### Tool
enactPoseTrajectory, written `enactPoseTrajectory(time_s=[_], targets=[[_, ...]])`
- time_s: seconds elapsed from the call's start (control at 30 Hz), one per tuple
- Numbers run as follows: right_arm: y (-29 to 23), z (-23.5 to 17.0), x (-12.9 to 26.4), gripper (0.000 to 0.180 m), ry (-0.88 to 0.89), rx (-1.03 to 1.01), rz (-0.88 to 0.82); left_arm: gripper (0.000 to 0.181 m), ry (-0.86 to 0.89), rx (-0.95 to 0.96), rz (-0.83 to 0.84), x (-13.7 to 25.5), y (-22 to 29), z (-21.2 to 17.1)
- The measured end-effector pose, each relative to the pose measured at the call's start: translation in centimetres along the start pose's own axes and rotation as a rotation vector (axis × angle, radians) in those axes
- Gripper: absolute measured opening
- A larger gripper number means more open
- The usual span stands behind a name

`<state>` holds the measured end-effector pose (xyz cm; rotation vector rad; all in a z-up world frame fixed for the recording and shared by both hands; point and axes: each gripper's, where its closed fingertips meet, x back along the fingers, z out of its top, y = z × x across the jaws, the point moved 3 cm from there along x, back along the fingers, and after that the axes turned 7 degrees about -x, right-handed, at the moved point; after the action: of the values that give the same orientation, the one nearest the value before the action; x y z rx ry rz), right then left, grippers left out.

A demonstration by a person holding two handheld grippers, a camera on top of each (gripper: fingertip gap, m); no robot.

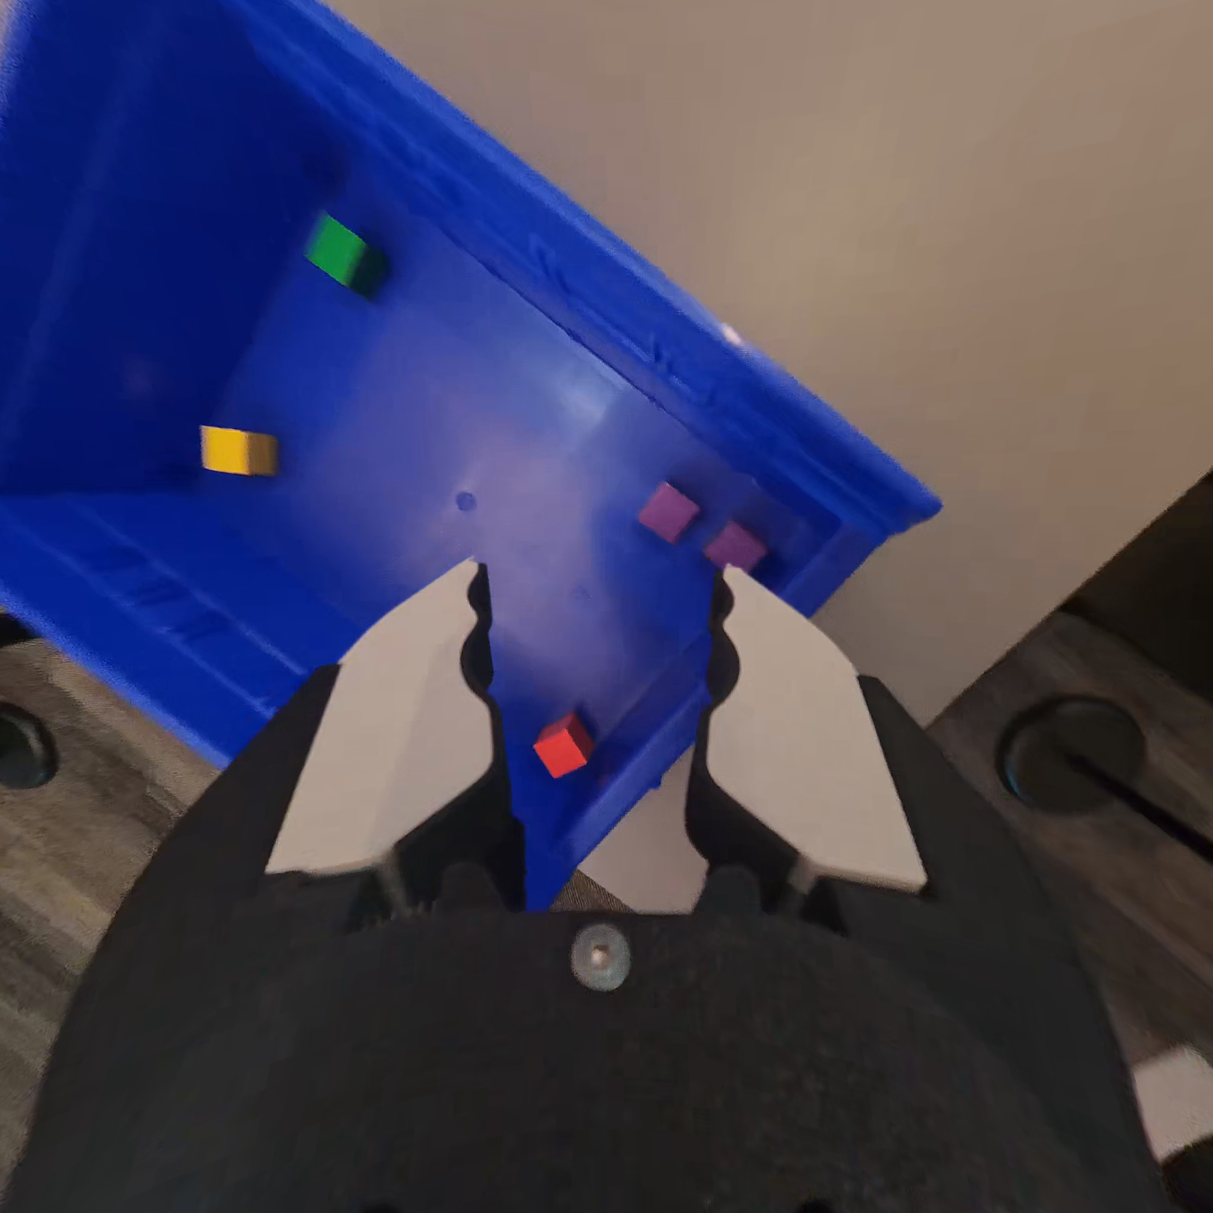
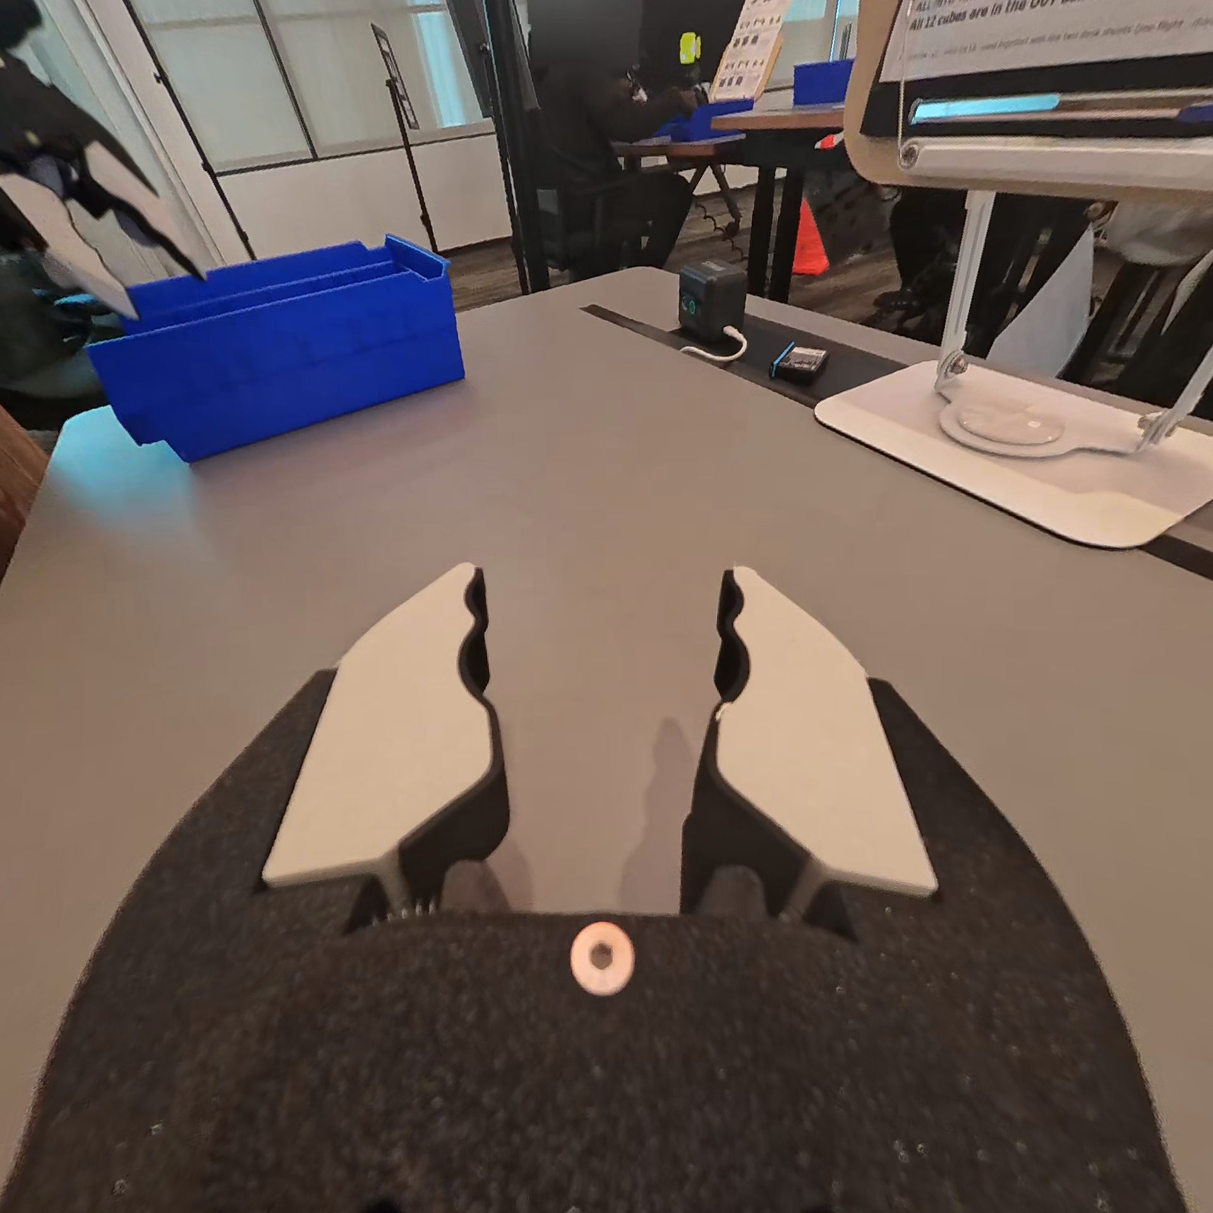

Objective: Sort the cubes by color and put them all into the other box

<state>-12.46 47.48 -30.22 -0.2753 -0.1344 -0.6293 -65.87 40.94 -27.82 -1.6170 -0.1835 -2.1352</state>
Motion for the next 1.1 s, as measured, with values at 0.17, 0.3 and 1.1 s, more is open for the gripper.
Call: enactPoseTrajectory(time_s=[0.17, 0.3, 1.1], targets=[[-0.4, 0.0, -0.3, 0.067, -0.019, -0.023, -0.012, 0.063, -0.113, 0.052, -0.109, -3.0, 0.9, -1.5], [-0.9, 0.5, -0.4, 0.067, -0.026, -0.013, -0.029, 0.064, -0.115, 0.178, -0.070, -4.6, 0.9, -1.6], [-4.7, 4.7, 0.3, 0.066, -0.008, 0.076, 0.016, 0.023, -0.004, 0.530, -0.188, -6.4, -1.0, -1.6]])
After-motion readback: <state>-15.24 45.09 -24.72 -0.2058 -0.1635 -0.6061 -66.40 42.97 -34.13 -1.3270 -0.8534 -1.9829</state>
